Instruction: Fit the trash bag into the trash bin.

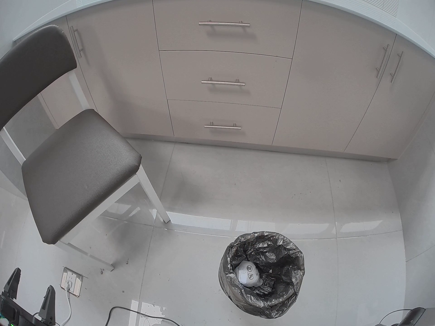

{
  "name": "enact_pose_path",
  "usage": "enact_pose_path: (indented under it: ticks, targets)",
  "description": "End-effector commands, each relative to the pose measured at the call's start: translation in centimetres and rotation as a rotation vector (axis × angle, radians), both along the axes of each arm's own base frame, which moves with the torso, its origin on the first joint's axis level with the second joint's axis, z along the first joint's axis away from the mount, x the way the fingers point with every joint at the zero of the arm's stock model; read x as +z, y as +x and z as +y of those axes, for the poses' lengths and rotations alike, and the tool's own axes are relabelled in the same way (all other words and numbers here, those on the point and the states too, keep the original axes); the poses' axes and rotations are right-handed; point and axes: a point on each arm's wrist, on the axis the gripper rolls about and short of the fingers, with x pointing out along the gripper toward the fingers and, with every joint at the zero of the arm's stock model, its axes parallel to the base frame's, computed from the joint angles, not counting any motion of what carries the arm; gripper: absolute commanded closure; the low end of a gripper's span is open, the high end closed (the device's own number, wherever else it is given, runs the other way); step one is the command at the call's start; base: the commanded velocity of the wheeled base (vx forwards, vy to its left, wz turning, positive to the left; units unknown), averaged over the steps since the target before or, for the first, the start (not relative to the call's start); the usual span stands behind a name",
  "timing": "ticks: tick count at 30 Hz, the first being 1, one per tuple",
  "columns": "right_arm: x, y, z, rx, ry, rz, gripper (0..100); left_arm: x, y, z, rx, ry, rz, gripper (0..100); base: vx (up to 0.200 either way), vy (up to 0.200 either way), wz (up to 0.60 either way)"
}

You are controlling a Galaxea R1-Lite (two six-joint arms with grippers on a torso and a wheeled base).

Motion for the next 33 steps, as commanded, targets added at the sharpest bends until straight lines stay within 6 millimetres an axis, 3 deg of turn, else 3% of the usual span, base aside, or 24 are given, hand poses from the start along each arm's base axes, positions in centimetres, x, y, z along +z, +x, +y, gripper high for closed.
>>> enact_pose_path:
  ticks: [1, 2, 3, 4, 10, 11, 16, 21, 31, 32, 33]
  targets:
    - [-7.6, -17.0, 1.3, -0.169, 0.009, -0.663, 100, -0.4, 0.0, 0.0, 0.000, 0.000, -0.002, 0, 0.000, 0.000, 0.00]
    - [-7.6, -17.0, 1.3, -0.169, 0.009, -0.663, 100, -0.4, 0.0, 0.0, 0.000, 0.000, -0.002, 0, 0.000, 0.000, 0.00]
    - [-9.7, -20.0, 1.8, -0.172, 0.023, -0.822, 100, -0.4, 0.0, 0.0, 0.000, 0.000, -0.002, 0, 0.000, 0.000, 0.00]
    - [-10.5, -20.5, 1.9, -0.171, 0.024, -0.850, 100, -0.4, 0.0, 0.0, 0.000, 0.000, -0.002, 0, 0.000, 0.000, 0.00]
    - [-13.4, -19.8, 2.2, -0.179, 0.001, -0.806, 100, -0.4, 0.0, 0.0, 0.000, 0.000, -0.002, 0, 0.000, 0.000, 0.00]
    - [-14.6, -19.8, 2.4, -0.182, -0.010, -0.797, 100, -0.4, 0.0, 0.0, 0.000, 0.000, -0.002, 0, 0.000, 0.000, 0.00]
    - [-16.6, -19.7, 3.6, -0.193, -0.051, -0.778, 100, -0.4, 0.0, 0.0, 0.000, 0.000, -0.002, 0, 0.000, 0.000, 0.00]
    - [-17.4, -19.9, 3.6, -0.187, -0.099, -0.720, 100, -0.4, 0.0, 0.0, 0.000, 0.000, -0.002, 0, 0.000, 0.000, 0.00]
    - [-16.6, -15.8, 3.8, -0.070, -0.043, -0.618, 100, -0.4, 0.0, 0.0, 0.000, 0.000, -0.002, 0, 0.000, 0.000, 0.00]
    - [-16.0, -13.5, 3.8, -0.065, 0.004, -0.619, 100, -0.4, 0.0, 0.0, 0.000, 0.000, -0.002, 0, 0.000, 0.000, 0.00]
    - [-15.7, -12.5, 3.8, -0.066, 0.029, -0.623, 100, -0.4, 0.0, 0.0, 0.000, -0.002, -0.002, 0, 0.000, 0.000, 0.00]
